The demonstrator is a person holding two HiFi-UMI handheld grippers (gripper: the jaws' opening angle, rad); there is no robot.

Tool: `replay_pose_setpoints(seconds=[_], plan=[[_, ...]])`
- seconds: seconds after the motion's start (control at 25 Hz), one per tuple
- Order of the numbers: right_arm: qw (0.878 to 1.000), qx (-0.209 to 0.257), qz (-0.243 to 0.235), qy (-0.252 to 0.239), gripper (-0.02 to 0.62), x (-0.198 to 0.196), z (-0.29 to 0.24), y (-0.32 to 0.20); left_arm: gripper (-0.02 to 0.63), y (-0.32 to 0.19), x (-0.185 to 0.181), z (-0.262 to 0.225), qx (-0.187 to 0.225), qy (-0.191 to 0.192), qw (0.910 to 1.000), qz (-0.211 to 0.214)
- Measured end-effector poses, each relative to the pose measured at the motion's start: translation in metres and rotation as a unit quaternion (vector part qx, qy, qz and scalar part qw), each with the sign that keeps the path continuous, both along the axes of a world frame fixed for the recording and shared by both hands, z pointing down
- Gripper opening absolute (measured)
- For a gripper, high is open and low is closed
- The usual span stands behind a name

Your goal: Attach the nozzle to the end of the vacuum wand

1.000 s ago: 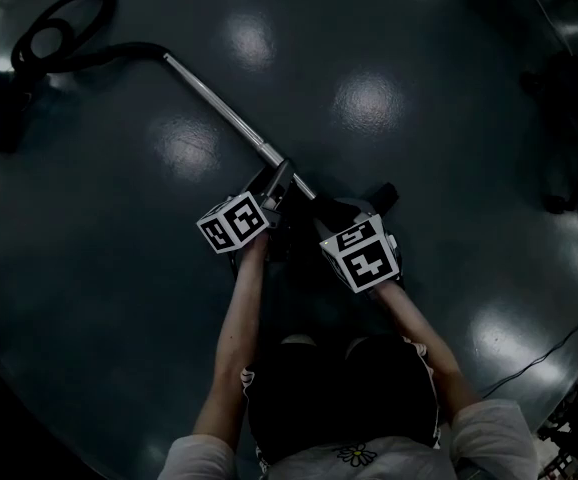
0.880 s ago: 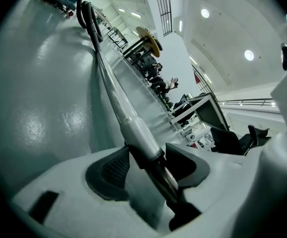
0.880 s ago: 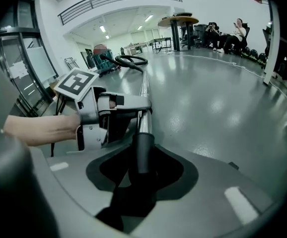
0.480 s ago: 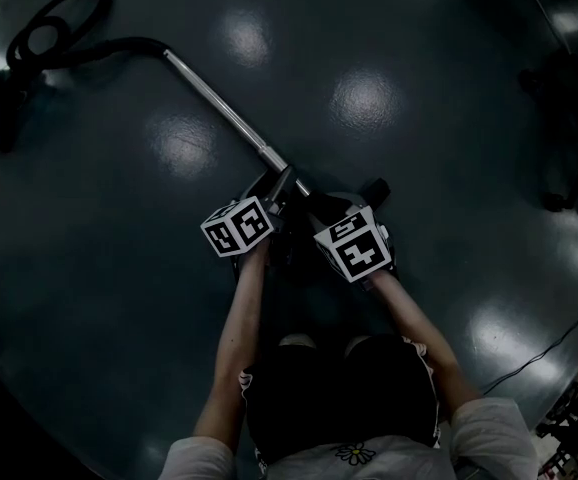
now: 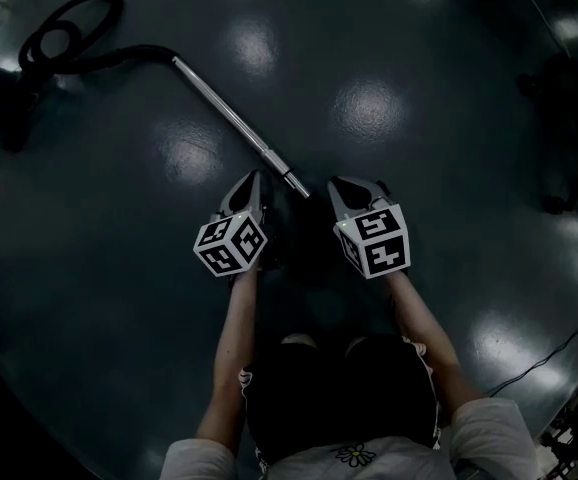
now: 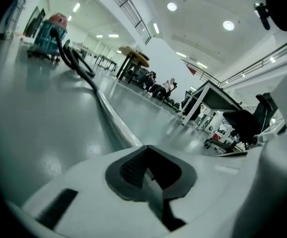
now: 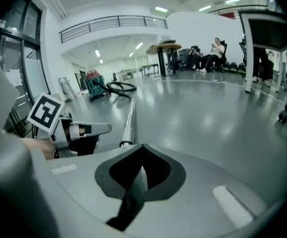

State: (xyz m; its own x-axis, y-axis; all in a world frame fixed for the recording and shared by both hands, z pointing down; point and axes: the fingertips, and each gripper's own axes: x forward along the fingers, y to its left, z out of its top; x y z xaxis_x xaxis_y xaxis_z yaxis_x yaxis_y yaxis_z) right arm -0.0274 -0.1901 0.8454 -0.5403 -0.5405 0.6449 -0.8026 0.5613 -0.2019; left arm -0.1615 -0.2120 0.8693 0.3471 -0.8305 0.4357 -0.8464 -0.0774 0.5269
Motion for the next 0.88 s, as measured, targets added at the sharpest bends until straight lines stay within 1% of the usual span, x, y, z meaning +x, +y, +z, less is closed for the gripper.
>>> replay_pose_setpoints(seconds=[0.08, 0.12, 0.2, 0.32, 0.4, 0.44, 0.52, 0.72, 0.88], plan=[[0.998, 0.048, 0.014, -0.044, 0.006, 0.002, -0.028, -0.011, 0.0, 0.0, -0.01, -0.034, 0.057, -0.025, 0.998, -0.005], [0.995, 0.069, 0.023, -0.066, 0.006, 0.004, -0.042, -0.016, 0.0, 0.001, -0.012, -0.054, 0.087, -0.039, 0.9954, -0.006], [0.989, 0.106, 0.042, -0.099, 0.006, 0.012, -0.07, -0.025, 0.0, 0.006, -0.011, -0.093, 0.143, -0.072, 0.9871, -0.005], [0.982, 0.144, 0.051, -0.113, 0.006, 0.023, -0.101, -0.027, 0.0, 0.017, -0.002, -0.145, 0.209, -0.116, 0.971, -0.003], [0.979, 0.162, 0.049, -0.112, 0.006, 0.027, -0.114, -0.024, 0.0, 0.024, 0.002, -0.172, 0.24, -0.127, 0.9624, -0.005], [0.978, 0.169, 0.049, -0.112, 0.006, 0.029, -0.119, -0.022, 0.0, 0.027, 0.003, -0.182, 0.252, -0.126, 0.9595, -0.008], [0.976, 0.18, 0.052, -0.111, 0.006, 0.034, -0.127, -0.016, 0.0, 0.032, 0.004, -0.196, 0.266, -0.119, 0.9565, -0.014], [0.973, 0.198, 0.05, -0.109, 0.006, 0.038, -0.139, -0.001, 0.0, 0.045, 0.003, -0.209, 0.279, -0.115, 0.9533, -0.021], [0.971, 0.204, 0.049, -0.117, 0.006, 0.041, -0.146, -0.001, 0.0, 0.049, 0.004, -0.214, 0.29, -0.115, 0.95, -0.017]])
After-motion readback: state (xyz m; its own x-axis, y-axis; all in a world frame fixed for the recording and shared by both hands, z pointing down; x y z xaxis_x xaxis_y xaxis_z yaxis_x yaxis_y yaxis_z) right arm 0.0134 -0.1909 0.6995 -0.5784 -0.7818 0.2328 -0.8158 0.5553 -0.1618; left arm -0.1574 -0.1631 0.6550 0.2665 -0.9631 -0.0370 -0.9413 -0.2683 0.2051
